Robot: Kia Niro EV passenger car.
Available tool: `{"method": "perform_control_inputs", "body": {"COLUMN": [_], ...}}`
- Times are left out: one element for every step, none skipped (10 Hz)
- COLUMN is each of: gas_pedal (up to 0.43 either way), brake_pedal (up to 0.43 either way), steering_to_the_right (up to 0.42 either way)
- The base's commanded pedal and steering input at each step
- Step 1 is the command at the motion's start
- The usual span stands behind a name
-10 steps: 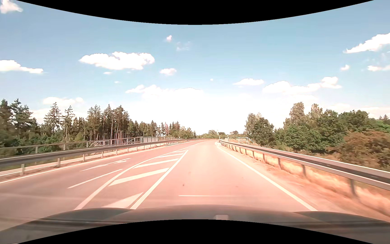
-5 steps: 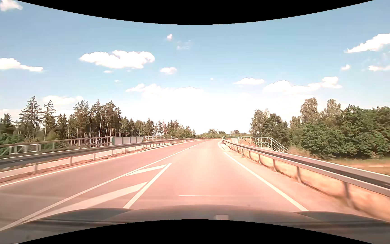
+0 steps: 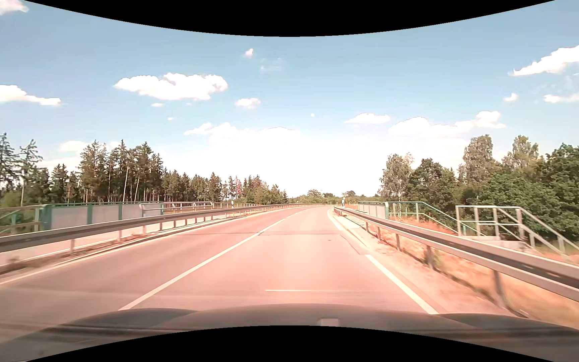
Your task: Follow the waypoints while adhering to traffic rules and regulations
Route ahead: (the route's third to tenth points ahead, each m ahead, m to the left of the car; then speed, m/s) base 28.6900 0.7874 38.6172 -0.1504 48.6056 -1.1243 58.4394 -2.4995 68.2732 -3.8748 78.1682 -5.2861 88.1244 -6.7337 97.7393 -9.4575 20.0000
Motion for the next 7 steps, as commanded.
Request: {"method": "perform_control_inputs", "body": {"gas_pedal": [0.059,0.059,0.059,0.059,0.059,0.059,0.059], "brake_pedal": [0.000,0.000,0.000,0.000,0.000,0.000,0.000], "steering_to_the_right": [0.009,0.010,0.011,0.012,0.013,0.014,0.014]}}
